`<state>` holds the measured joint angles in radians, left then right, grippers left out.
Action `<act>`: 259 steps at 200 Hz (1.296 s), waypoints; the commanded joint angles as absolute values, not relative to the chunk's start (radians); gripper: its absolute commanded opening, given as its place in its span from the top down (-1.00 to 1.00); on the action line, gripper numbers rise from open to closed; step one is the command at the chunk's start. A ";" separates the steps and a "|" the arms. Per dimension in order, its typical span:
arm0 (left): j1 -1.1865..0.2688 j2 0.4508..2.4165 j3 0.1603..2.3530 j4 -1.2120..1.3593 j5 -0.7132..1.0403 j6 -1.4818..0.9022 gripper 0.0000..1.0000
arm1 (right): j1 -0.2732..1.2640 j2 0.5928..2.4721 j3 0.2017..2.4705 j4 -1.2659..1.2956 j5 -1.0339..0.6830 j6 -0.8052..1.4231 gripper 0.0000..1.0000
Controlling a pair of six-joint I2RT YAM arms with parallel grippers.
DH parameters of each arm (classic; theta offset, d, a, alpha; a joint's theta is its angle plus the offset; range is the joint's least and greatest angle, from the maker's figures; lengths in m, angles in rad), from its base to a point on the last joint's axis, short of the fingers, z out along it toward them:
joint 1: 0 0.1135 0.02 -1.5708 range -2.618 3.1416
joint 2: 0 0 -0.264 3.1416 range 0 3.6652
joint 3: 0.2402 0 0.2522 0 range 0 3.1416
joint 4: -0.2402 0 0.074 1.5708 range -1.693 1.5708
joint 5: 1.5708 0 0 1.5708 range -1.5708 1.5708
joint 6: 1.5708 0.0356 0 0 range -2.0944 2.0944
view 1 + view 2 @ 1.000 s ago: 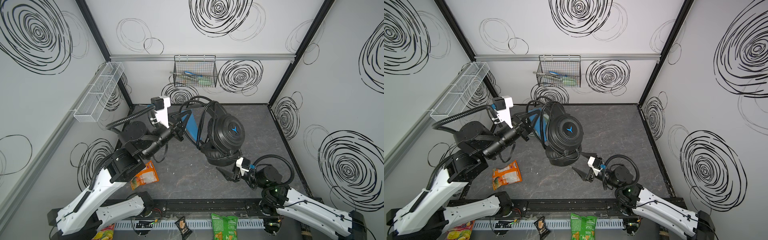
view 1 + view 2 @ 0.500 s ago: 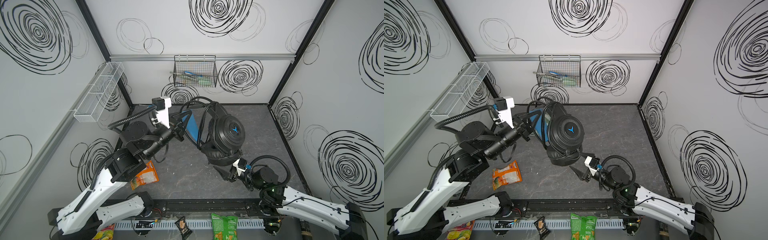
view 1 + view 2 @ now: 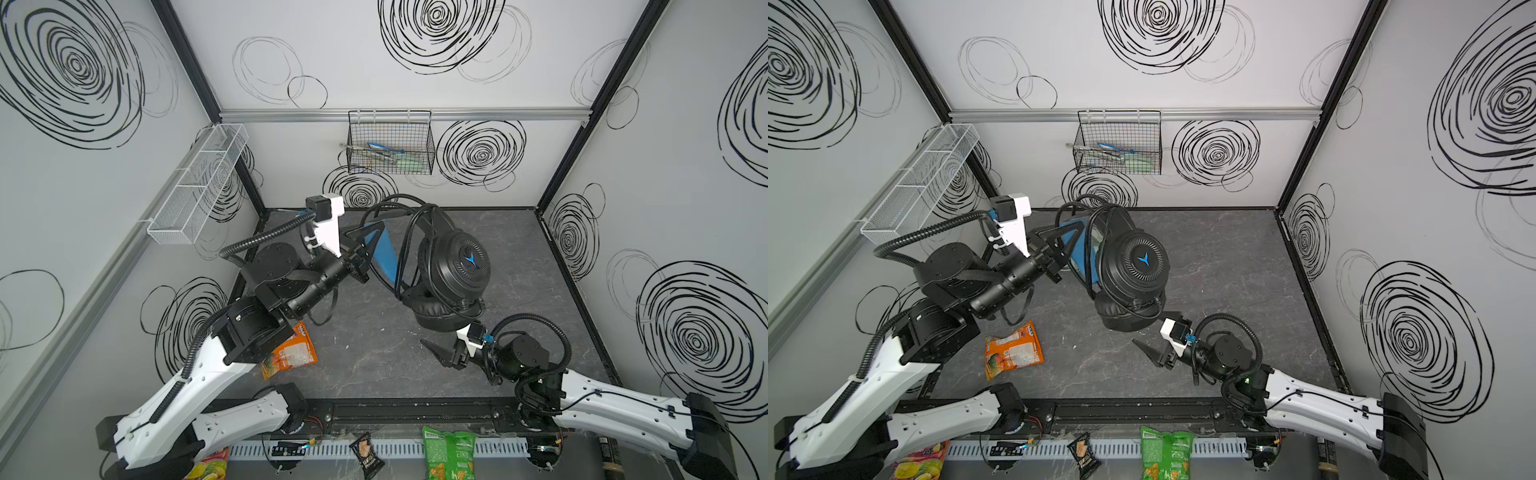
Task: Wrap the headphones
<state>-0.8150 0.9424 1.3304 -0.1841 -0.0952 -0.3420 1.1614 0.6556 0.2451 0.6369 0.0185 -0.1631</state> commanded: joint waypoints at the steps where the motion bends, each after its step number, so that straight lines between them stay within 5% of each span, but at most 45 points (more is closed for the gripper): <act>1: -0.809 0.928 1.333 -0.058 -0.105 -0.399 1.00 | 1.170 0.680 0.280 0.692 0.071 -0.167 -0.46; 121: -0.809 0.918 1.320 -0.054 -0.106 -0.406 1.00 | 1.177 0.833 0.362 0.764 0.088 -0.182 -0.21; 211: -0.788 0.915 1.303 -0.031 -0.144 -0.424 1.00 | 1.188 0.846 0.358 0.698 0.160 -0.181 0.97; 259: -0.717 0.927 1.259 0.013 -0.216 -0.479 1.00 | 1.215 0.812 0.325 0.661 0.212 -0.157 1.00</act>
<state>-0.7547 0.9382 1.2652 -0.1497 -0.1436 -0.3950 1.1950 0.8364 0.3286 0.6796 0.1646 -0.1810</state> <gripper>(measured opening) 0.101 0.068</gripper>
